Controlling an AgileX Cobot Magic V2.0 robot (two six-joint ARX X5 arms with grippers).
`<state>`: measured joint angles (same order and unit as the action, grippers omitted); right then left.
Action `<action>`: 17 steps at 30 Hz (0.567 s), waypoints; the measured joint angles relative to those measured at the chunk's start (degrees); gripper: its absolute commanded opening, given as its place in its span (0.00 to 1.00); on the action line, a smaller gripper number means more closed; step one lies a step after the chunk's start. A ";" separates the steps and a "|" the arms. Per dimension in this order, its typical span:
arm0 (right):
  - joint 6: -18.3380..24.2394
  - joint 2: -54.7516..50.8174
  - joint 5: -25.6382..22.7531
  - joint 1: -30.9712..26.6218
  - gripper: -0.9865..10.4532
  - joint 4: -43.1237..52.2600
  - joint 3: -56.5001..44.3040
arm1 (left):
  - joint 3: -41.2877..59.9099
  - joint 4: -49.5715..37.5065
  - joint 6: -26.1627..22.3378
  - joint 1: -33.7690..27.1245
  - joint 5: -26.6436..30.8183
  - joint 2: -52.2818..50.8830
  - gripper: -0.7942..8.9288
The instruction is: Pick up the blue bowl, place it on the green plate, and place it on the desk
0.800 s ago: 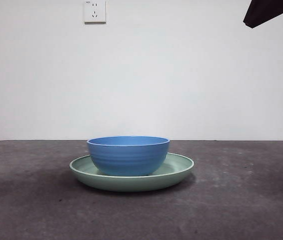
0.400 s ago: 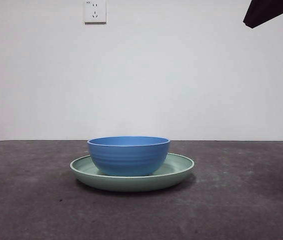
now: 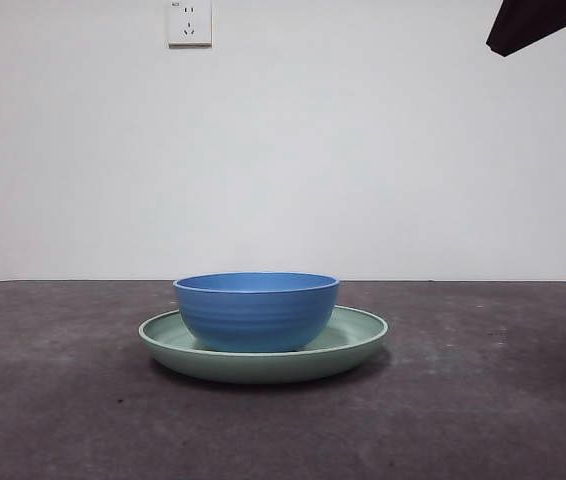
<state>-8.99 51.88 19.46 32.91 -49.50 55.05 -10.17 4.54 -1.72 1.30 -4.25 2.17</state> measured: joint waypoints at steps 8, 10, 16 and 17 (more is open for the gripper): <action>0.00 0.00 0.00 0.00 0.09 0.00 0.00 | 6.08 -0.04 1.03 -0.07 0.00 -1.88 0.09; 0.00 0.00 0.00 0.00 0.09 0.00 0.00 | 7.19 -0.04 1.03 -0.07 0.00 -1.88 0.09; 0.00 0.00 0.00 0.00 0.09 0.00 0.00 | 8.31 0.37 1.18 -0.07 0.00 -1.90 0.09; 0.00 0.00 0.00 0.00 0.09 0.00 0.00 | 8.31 1.09 1.18 -0.07 0.00 -1.90 0.09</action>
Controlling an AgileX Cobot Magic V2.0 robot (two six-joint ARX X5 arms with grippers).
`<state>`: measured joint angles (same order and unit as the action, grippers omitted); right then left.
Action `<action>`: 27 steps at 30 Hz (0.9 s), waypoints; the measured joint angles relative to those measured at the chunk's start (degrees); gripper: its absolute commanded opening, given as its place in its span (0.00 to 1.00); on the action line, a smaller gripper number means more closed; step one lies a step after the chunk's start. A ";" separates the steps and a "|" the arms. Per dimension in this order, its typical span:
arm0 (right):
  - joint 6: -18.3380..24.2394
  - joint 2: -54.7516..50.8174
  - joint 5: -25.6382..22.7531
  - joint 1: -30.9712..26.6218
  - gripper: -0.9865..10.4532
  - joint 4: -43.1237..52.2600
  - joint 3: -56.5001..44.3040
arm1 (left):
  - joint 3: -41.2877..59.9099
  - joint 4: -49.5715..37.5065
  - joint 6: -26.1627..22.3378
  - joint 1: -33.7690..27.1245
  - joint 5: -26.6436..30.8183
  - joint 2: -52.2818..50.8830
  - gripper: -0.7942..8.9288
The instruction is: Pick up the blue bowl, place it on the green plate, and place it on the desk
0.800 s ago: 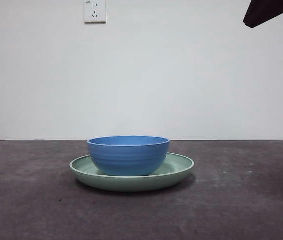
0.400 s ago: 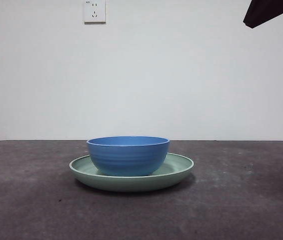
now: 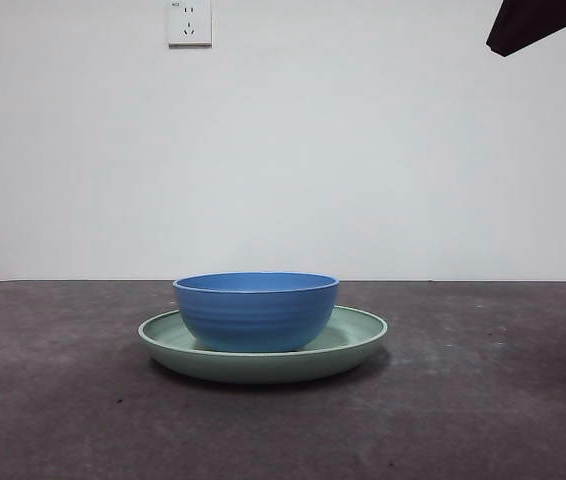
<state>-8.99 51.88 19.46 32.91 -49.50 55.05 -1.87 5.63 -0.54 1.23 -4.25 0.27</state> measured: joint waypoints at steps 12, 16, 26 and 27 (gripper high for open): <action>0.00 0.00 0.00 0.00 0.09 0.00 0.00 | 0.00 4.42 0.02 0.00 0.00 0.02 0.09; 0.00 0.00 0.00 0.00 0.09 0.00 0.00 | 0.00 4.42 0.02 0.00 0.00 0.02 0.09; 0.13 0.00 0.00 0.00 0.09 0.00 0.00 | 0.00 4.42 0.02 0.00 0.00 0.02 0.09; 0.44 0.00 0.00 0.00 0.09 -0.02 0.00 | 0.00 4.42 0.02 0.00 0.00 0.02 0.09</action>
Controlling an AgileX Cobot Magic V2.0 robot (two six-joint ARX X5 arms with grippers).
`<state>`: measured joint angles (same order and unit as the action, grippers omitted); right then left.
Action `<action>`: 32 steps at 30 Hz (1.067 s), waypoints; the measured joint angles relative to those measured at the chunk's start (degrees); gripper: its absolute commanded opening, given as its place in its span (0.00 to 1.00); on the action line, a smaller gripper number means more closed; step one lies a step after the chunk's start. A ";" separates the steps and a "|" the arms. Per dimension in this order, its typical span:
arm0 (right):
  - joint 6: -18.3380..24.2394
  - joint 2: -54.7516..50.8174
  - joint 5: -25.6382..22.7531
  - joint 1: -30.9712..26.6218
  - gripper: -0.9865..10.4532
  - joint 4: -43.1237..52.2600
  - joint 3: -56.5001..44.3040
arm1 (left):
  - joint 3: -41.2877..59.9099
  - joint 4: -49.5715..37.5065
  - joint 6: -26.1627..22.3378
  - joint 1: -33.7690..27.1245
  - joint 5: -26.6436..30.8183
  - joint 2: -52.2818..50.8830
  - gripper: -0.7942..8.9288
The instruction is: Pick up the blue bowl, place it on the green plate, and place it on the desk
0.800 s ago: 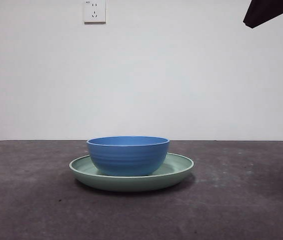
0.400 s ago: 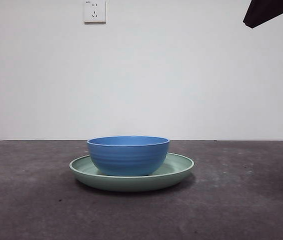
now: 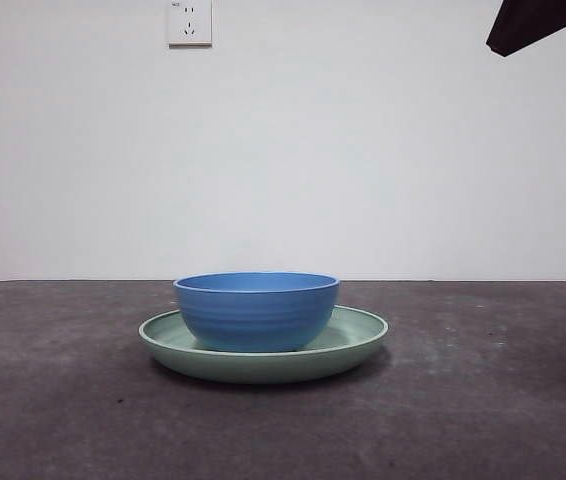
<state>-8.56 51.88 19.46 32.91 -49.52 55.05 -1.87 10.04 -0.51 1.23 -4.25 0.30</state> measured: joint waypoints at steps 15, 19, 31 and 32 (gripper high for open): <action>9.09 -16.61 -3.15 -14.43 0.09 17.25 -5.55 | 0.00 0.00 0.00 0.00 0.00 0.00 0.09; 8.50 -25.73 -4.07 -21.66 0.09 27.15 -14.56 | 0.00 -0.02 0.00 0.00 0.00 0.00 0.09; 6.40 -46.80 -12.20 -32.87 0.09 39.93 -41.24 | 0.00 -0.02 0.00 0.00 0.00 0.00 0.09; 6.29 -48.09 -12.28 -33.09 0.09 39.91 -42.80 | 0.00 -0.02 0.00 0.00 0.00 0.00 0.09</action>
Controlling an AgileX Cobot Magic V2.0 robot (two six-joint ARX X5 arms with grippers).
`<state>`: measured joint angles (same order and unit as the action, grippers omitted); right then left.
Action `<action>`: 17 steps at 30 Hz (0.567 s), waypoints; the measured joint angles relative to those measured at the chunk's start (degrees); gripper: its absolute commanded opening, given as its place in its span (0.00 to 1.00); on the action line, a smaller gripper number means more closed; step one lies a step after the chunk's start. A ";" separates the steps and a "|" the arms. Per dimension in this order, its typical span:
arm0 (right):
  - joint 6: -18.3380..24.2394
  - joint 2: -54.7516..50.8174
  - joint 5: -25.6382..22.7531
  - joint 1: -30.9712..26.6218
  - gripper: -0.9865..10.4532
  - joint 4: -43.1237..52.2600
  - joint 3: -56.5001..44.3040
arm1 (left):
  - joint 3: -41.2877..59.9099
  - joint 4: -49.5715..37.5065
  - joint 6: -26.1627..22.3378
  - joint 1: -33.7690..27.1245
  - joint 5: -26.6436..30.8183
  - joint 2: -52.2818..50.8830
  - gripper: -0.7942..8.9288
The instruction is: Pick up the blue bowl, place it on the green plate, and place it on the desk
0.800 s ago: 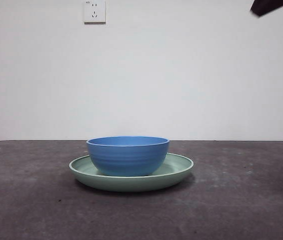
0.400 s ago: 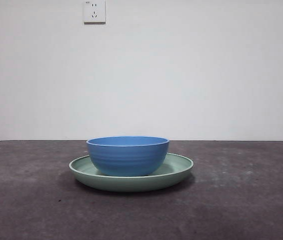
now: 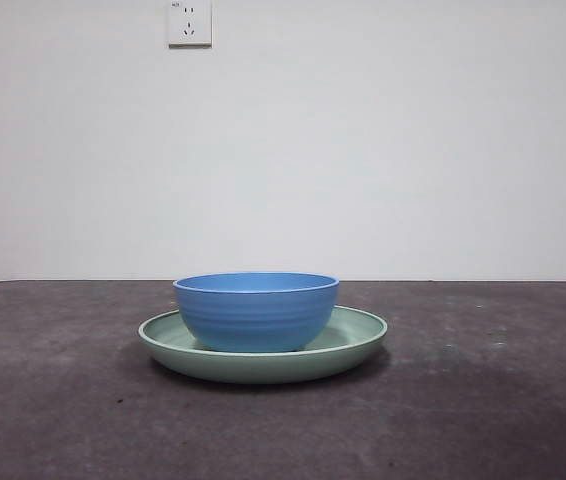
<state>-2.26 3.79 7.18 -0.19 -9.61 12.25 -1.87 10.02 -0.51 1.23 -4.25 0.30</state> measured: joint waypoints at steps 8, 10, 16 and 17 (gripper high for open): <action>-1.42 -3.63 -1.40 -0.31 0.09 0.28 -7.67 | 0.00 -0.02 0.00 0.00 0.02 0.00 0.09; -2.12 -3.61 -1.42 -0.31 0.09 0.26 -8.90 | 0.00 -0.02 0.00 0.00 0.02 0.00 0.09; -3.67 -3.61 -1.42 -0.31 0.09 -0.13 -11.23 | 0.00 -0.02 0.00 0.00 0.02 0.00 0.09; -3.87 -3.50 -1.44 -0.31 0.09 -0.15 -11.23 | 0.00 -0.02 0.00 0.00 0.02 0.00 0.09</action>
<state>-6.13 0.30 5.74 -0.49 -9.76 1.02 -1.87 10.00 -0.51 1.23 -4.23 0.30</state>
